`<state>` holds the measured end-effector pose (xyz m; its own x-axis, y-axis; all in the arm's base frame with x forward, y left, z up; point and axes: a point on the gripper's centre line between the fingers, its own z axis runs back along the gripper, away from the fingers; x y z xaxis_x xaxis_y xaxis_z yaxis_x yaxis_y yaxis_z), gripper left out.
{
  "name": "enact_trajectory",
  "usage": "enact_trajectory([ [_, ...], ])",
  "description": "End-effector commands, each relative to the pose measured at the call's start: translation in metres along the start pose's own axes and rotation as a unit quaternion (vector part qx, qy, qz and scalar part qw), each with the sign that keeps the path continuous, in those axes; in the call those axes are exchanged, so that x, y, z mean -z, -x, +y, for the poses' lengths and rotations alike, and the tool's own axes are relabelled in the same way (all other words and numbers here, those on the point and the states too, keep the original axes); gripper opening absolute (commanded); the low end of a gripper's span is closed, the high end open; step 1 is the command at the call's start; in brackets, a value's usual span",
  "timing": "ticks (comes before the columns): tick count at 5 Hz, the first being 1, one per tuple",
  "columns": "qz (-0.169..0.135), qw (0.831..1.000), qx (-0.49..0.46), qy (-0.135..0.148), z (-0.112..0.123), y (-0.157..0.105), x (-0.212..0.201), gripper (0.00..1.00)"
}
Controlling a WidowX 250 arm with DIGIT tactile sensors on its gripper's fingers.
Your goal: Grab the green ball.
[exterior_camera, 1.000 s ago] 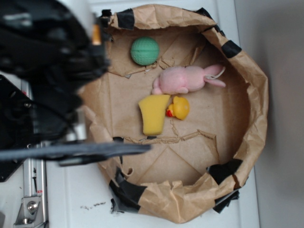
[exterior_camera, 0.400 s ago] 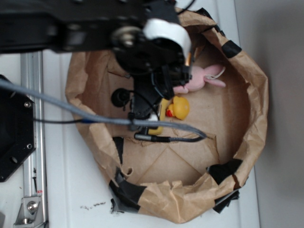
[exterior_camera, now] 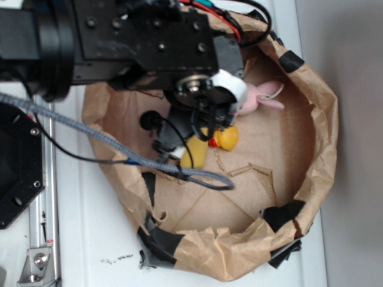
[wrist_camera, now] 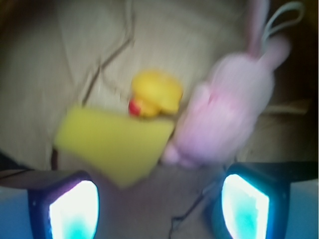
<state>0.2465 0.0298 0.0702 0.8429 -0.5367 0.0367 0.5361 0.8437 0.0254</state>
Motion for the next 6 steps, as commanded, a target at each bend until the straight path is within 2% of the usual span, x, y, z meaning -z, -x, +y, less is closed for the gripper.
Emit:
enact_trajectory([
  [1,-0.008,0.999,-0.001,-0.041,0.039,0.021,-0.012,1.00],
  [3,0.007,0.995,-0.002,-0.097,0.056,0.026,-0.005,1.00],
  [4,-0.004,0.994,0.005,-0.112,0.059,0.022,0.000,1.00],
  [6,0.005,0.996,-0.020,-0.082,0.070,0.011,0.049,1.00],
])
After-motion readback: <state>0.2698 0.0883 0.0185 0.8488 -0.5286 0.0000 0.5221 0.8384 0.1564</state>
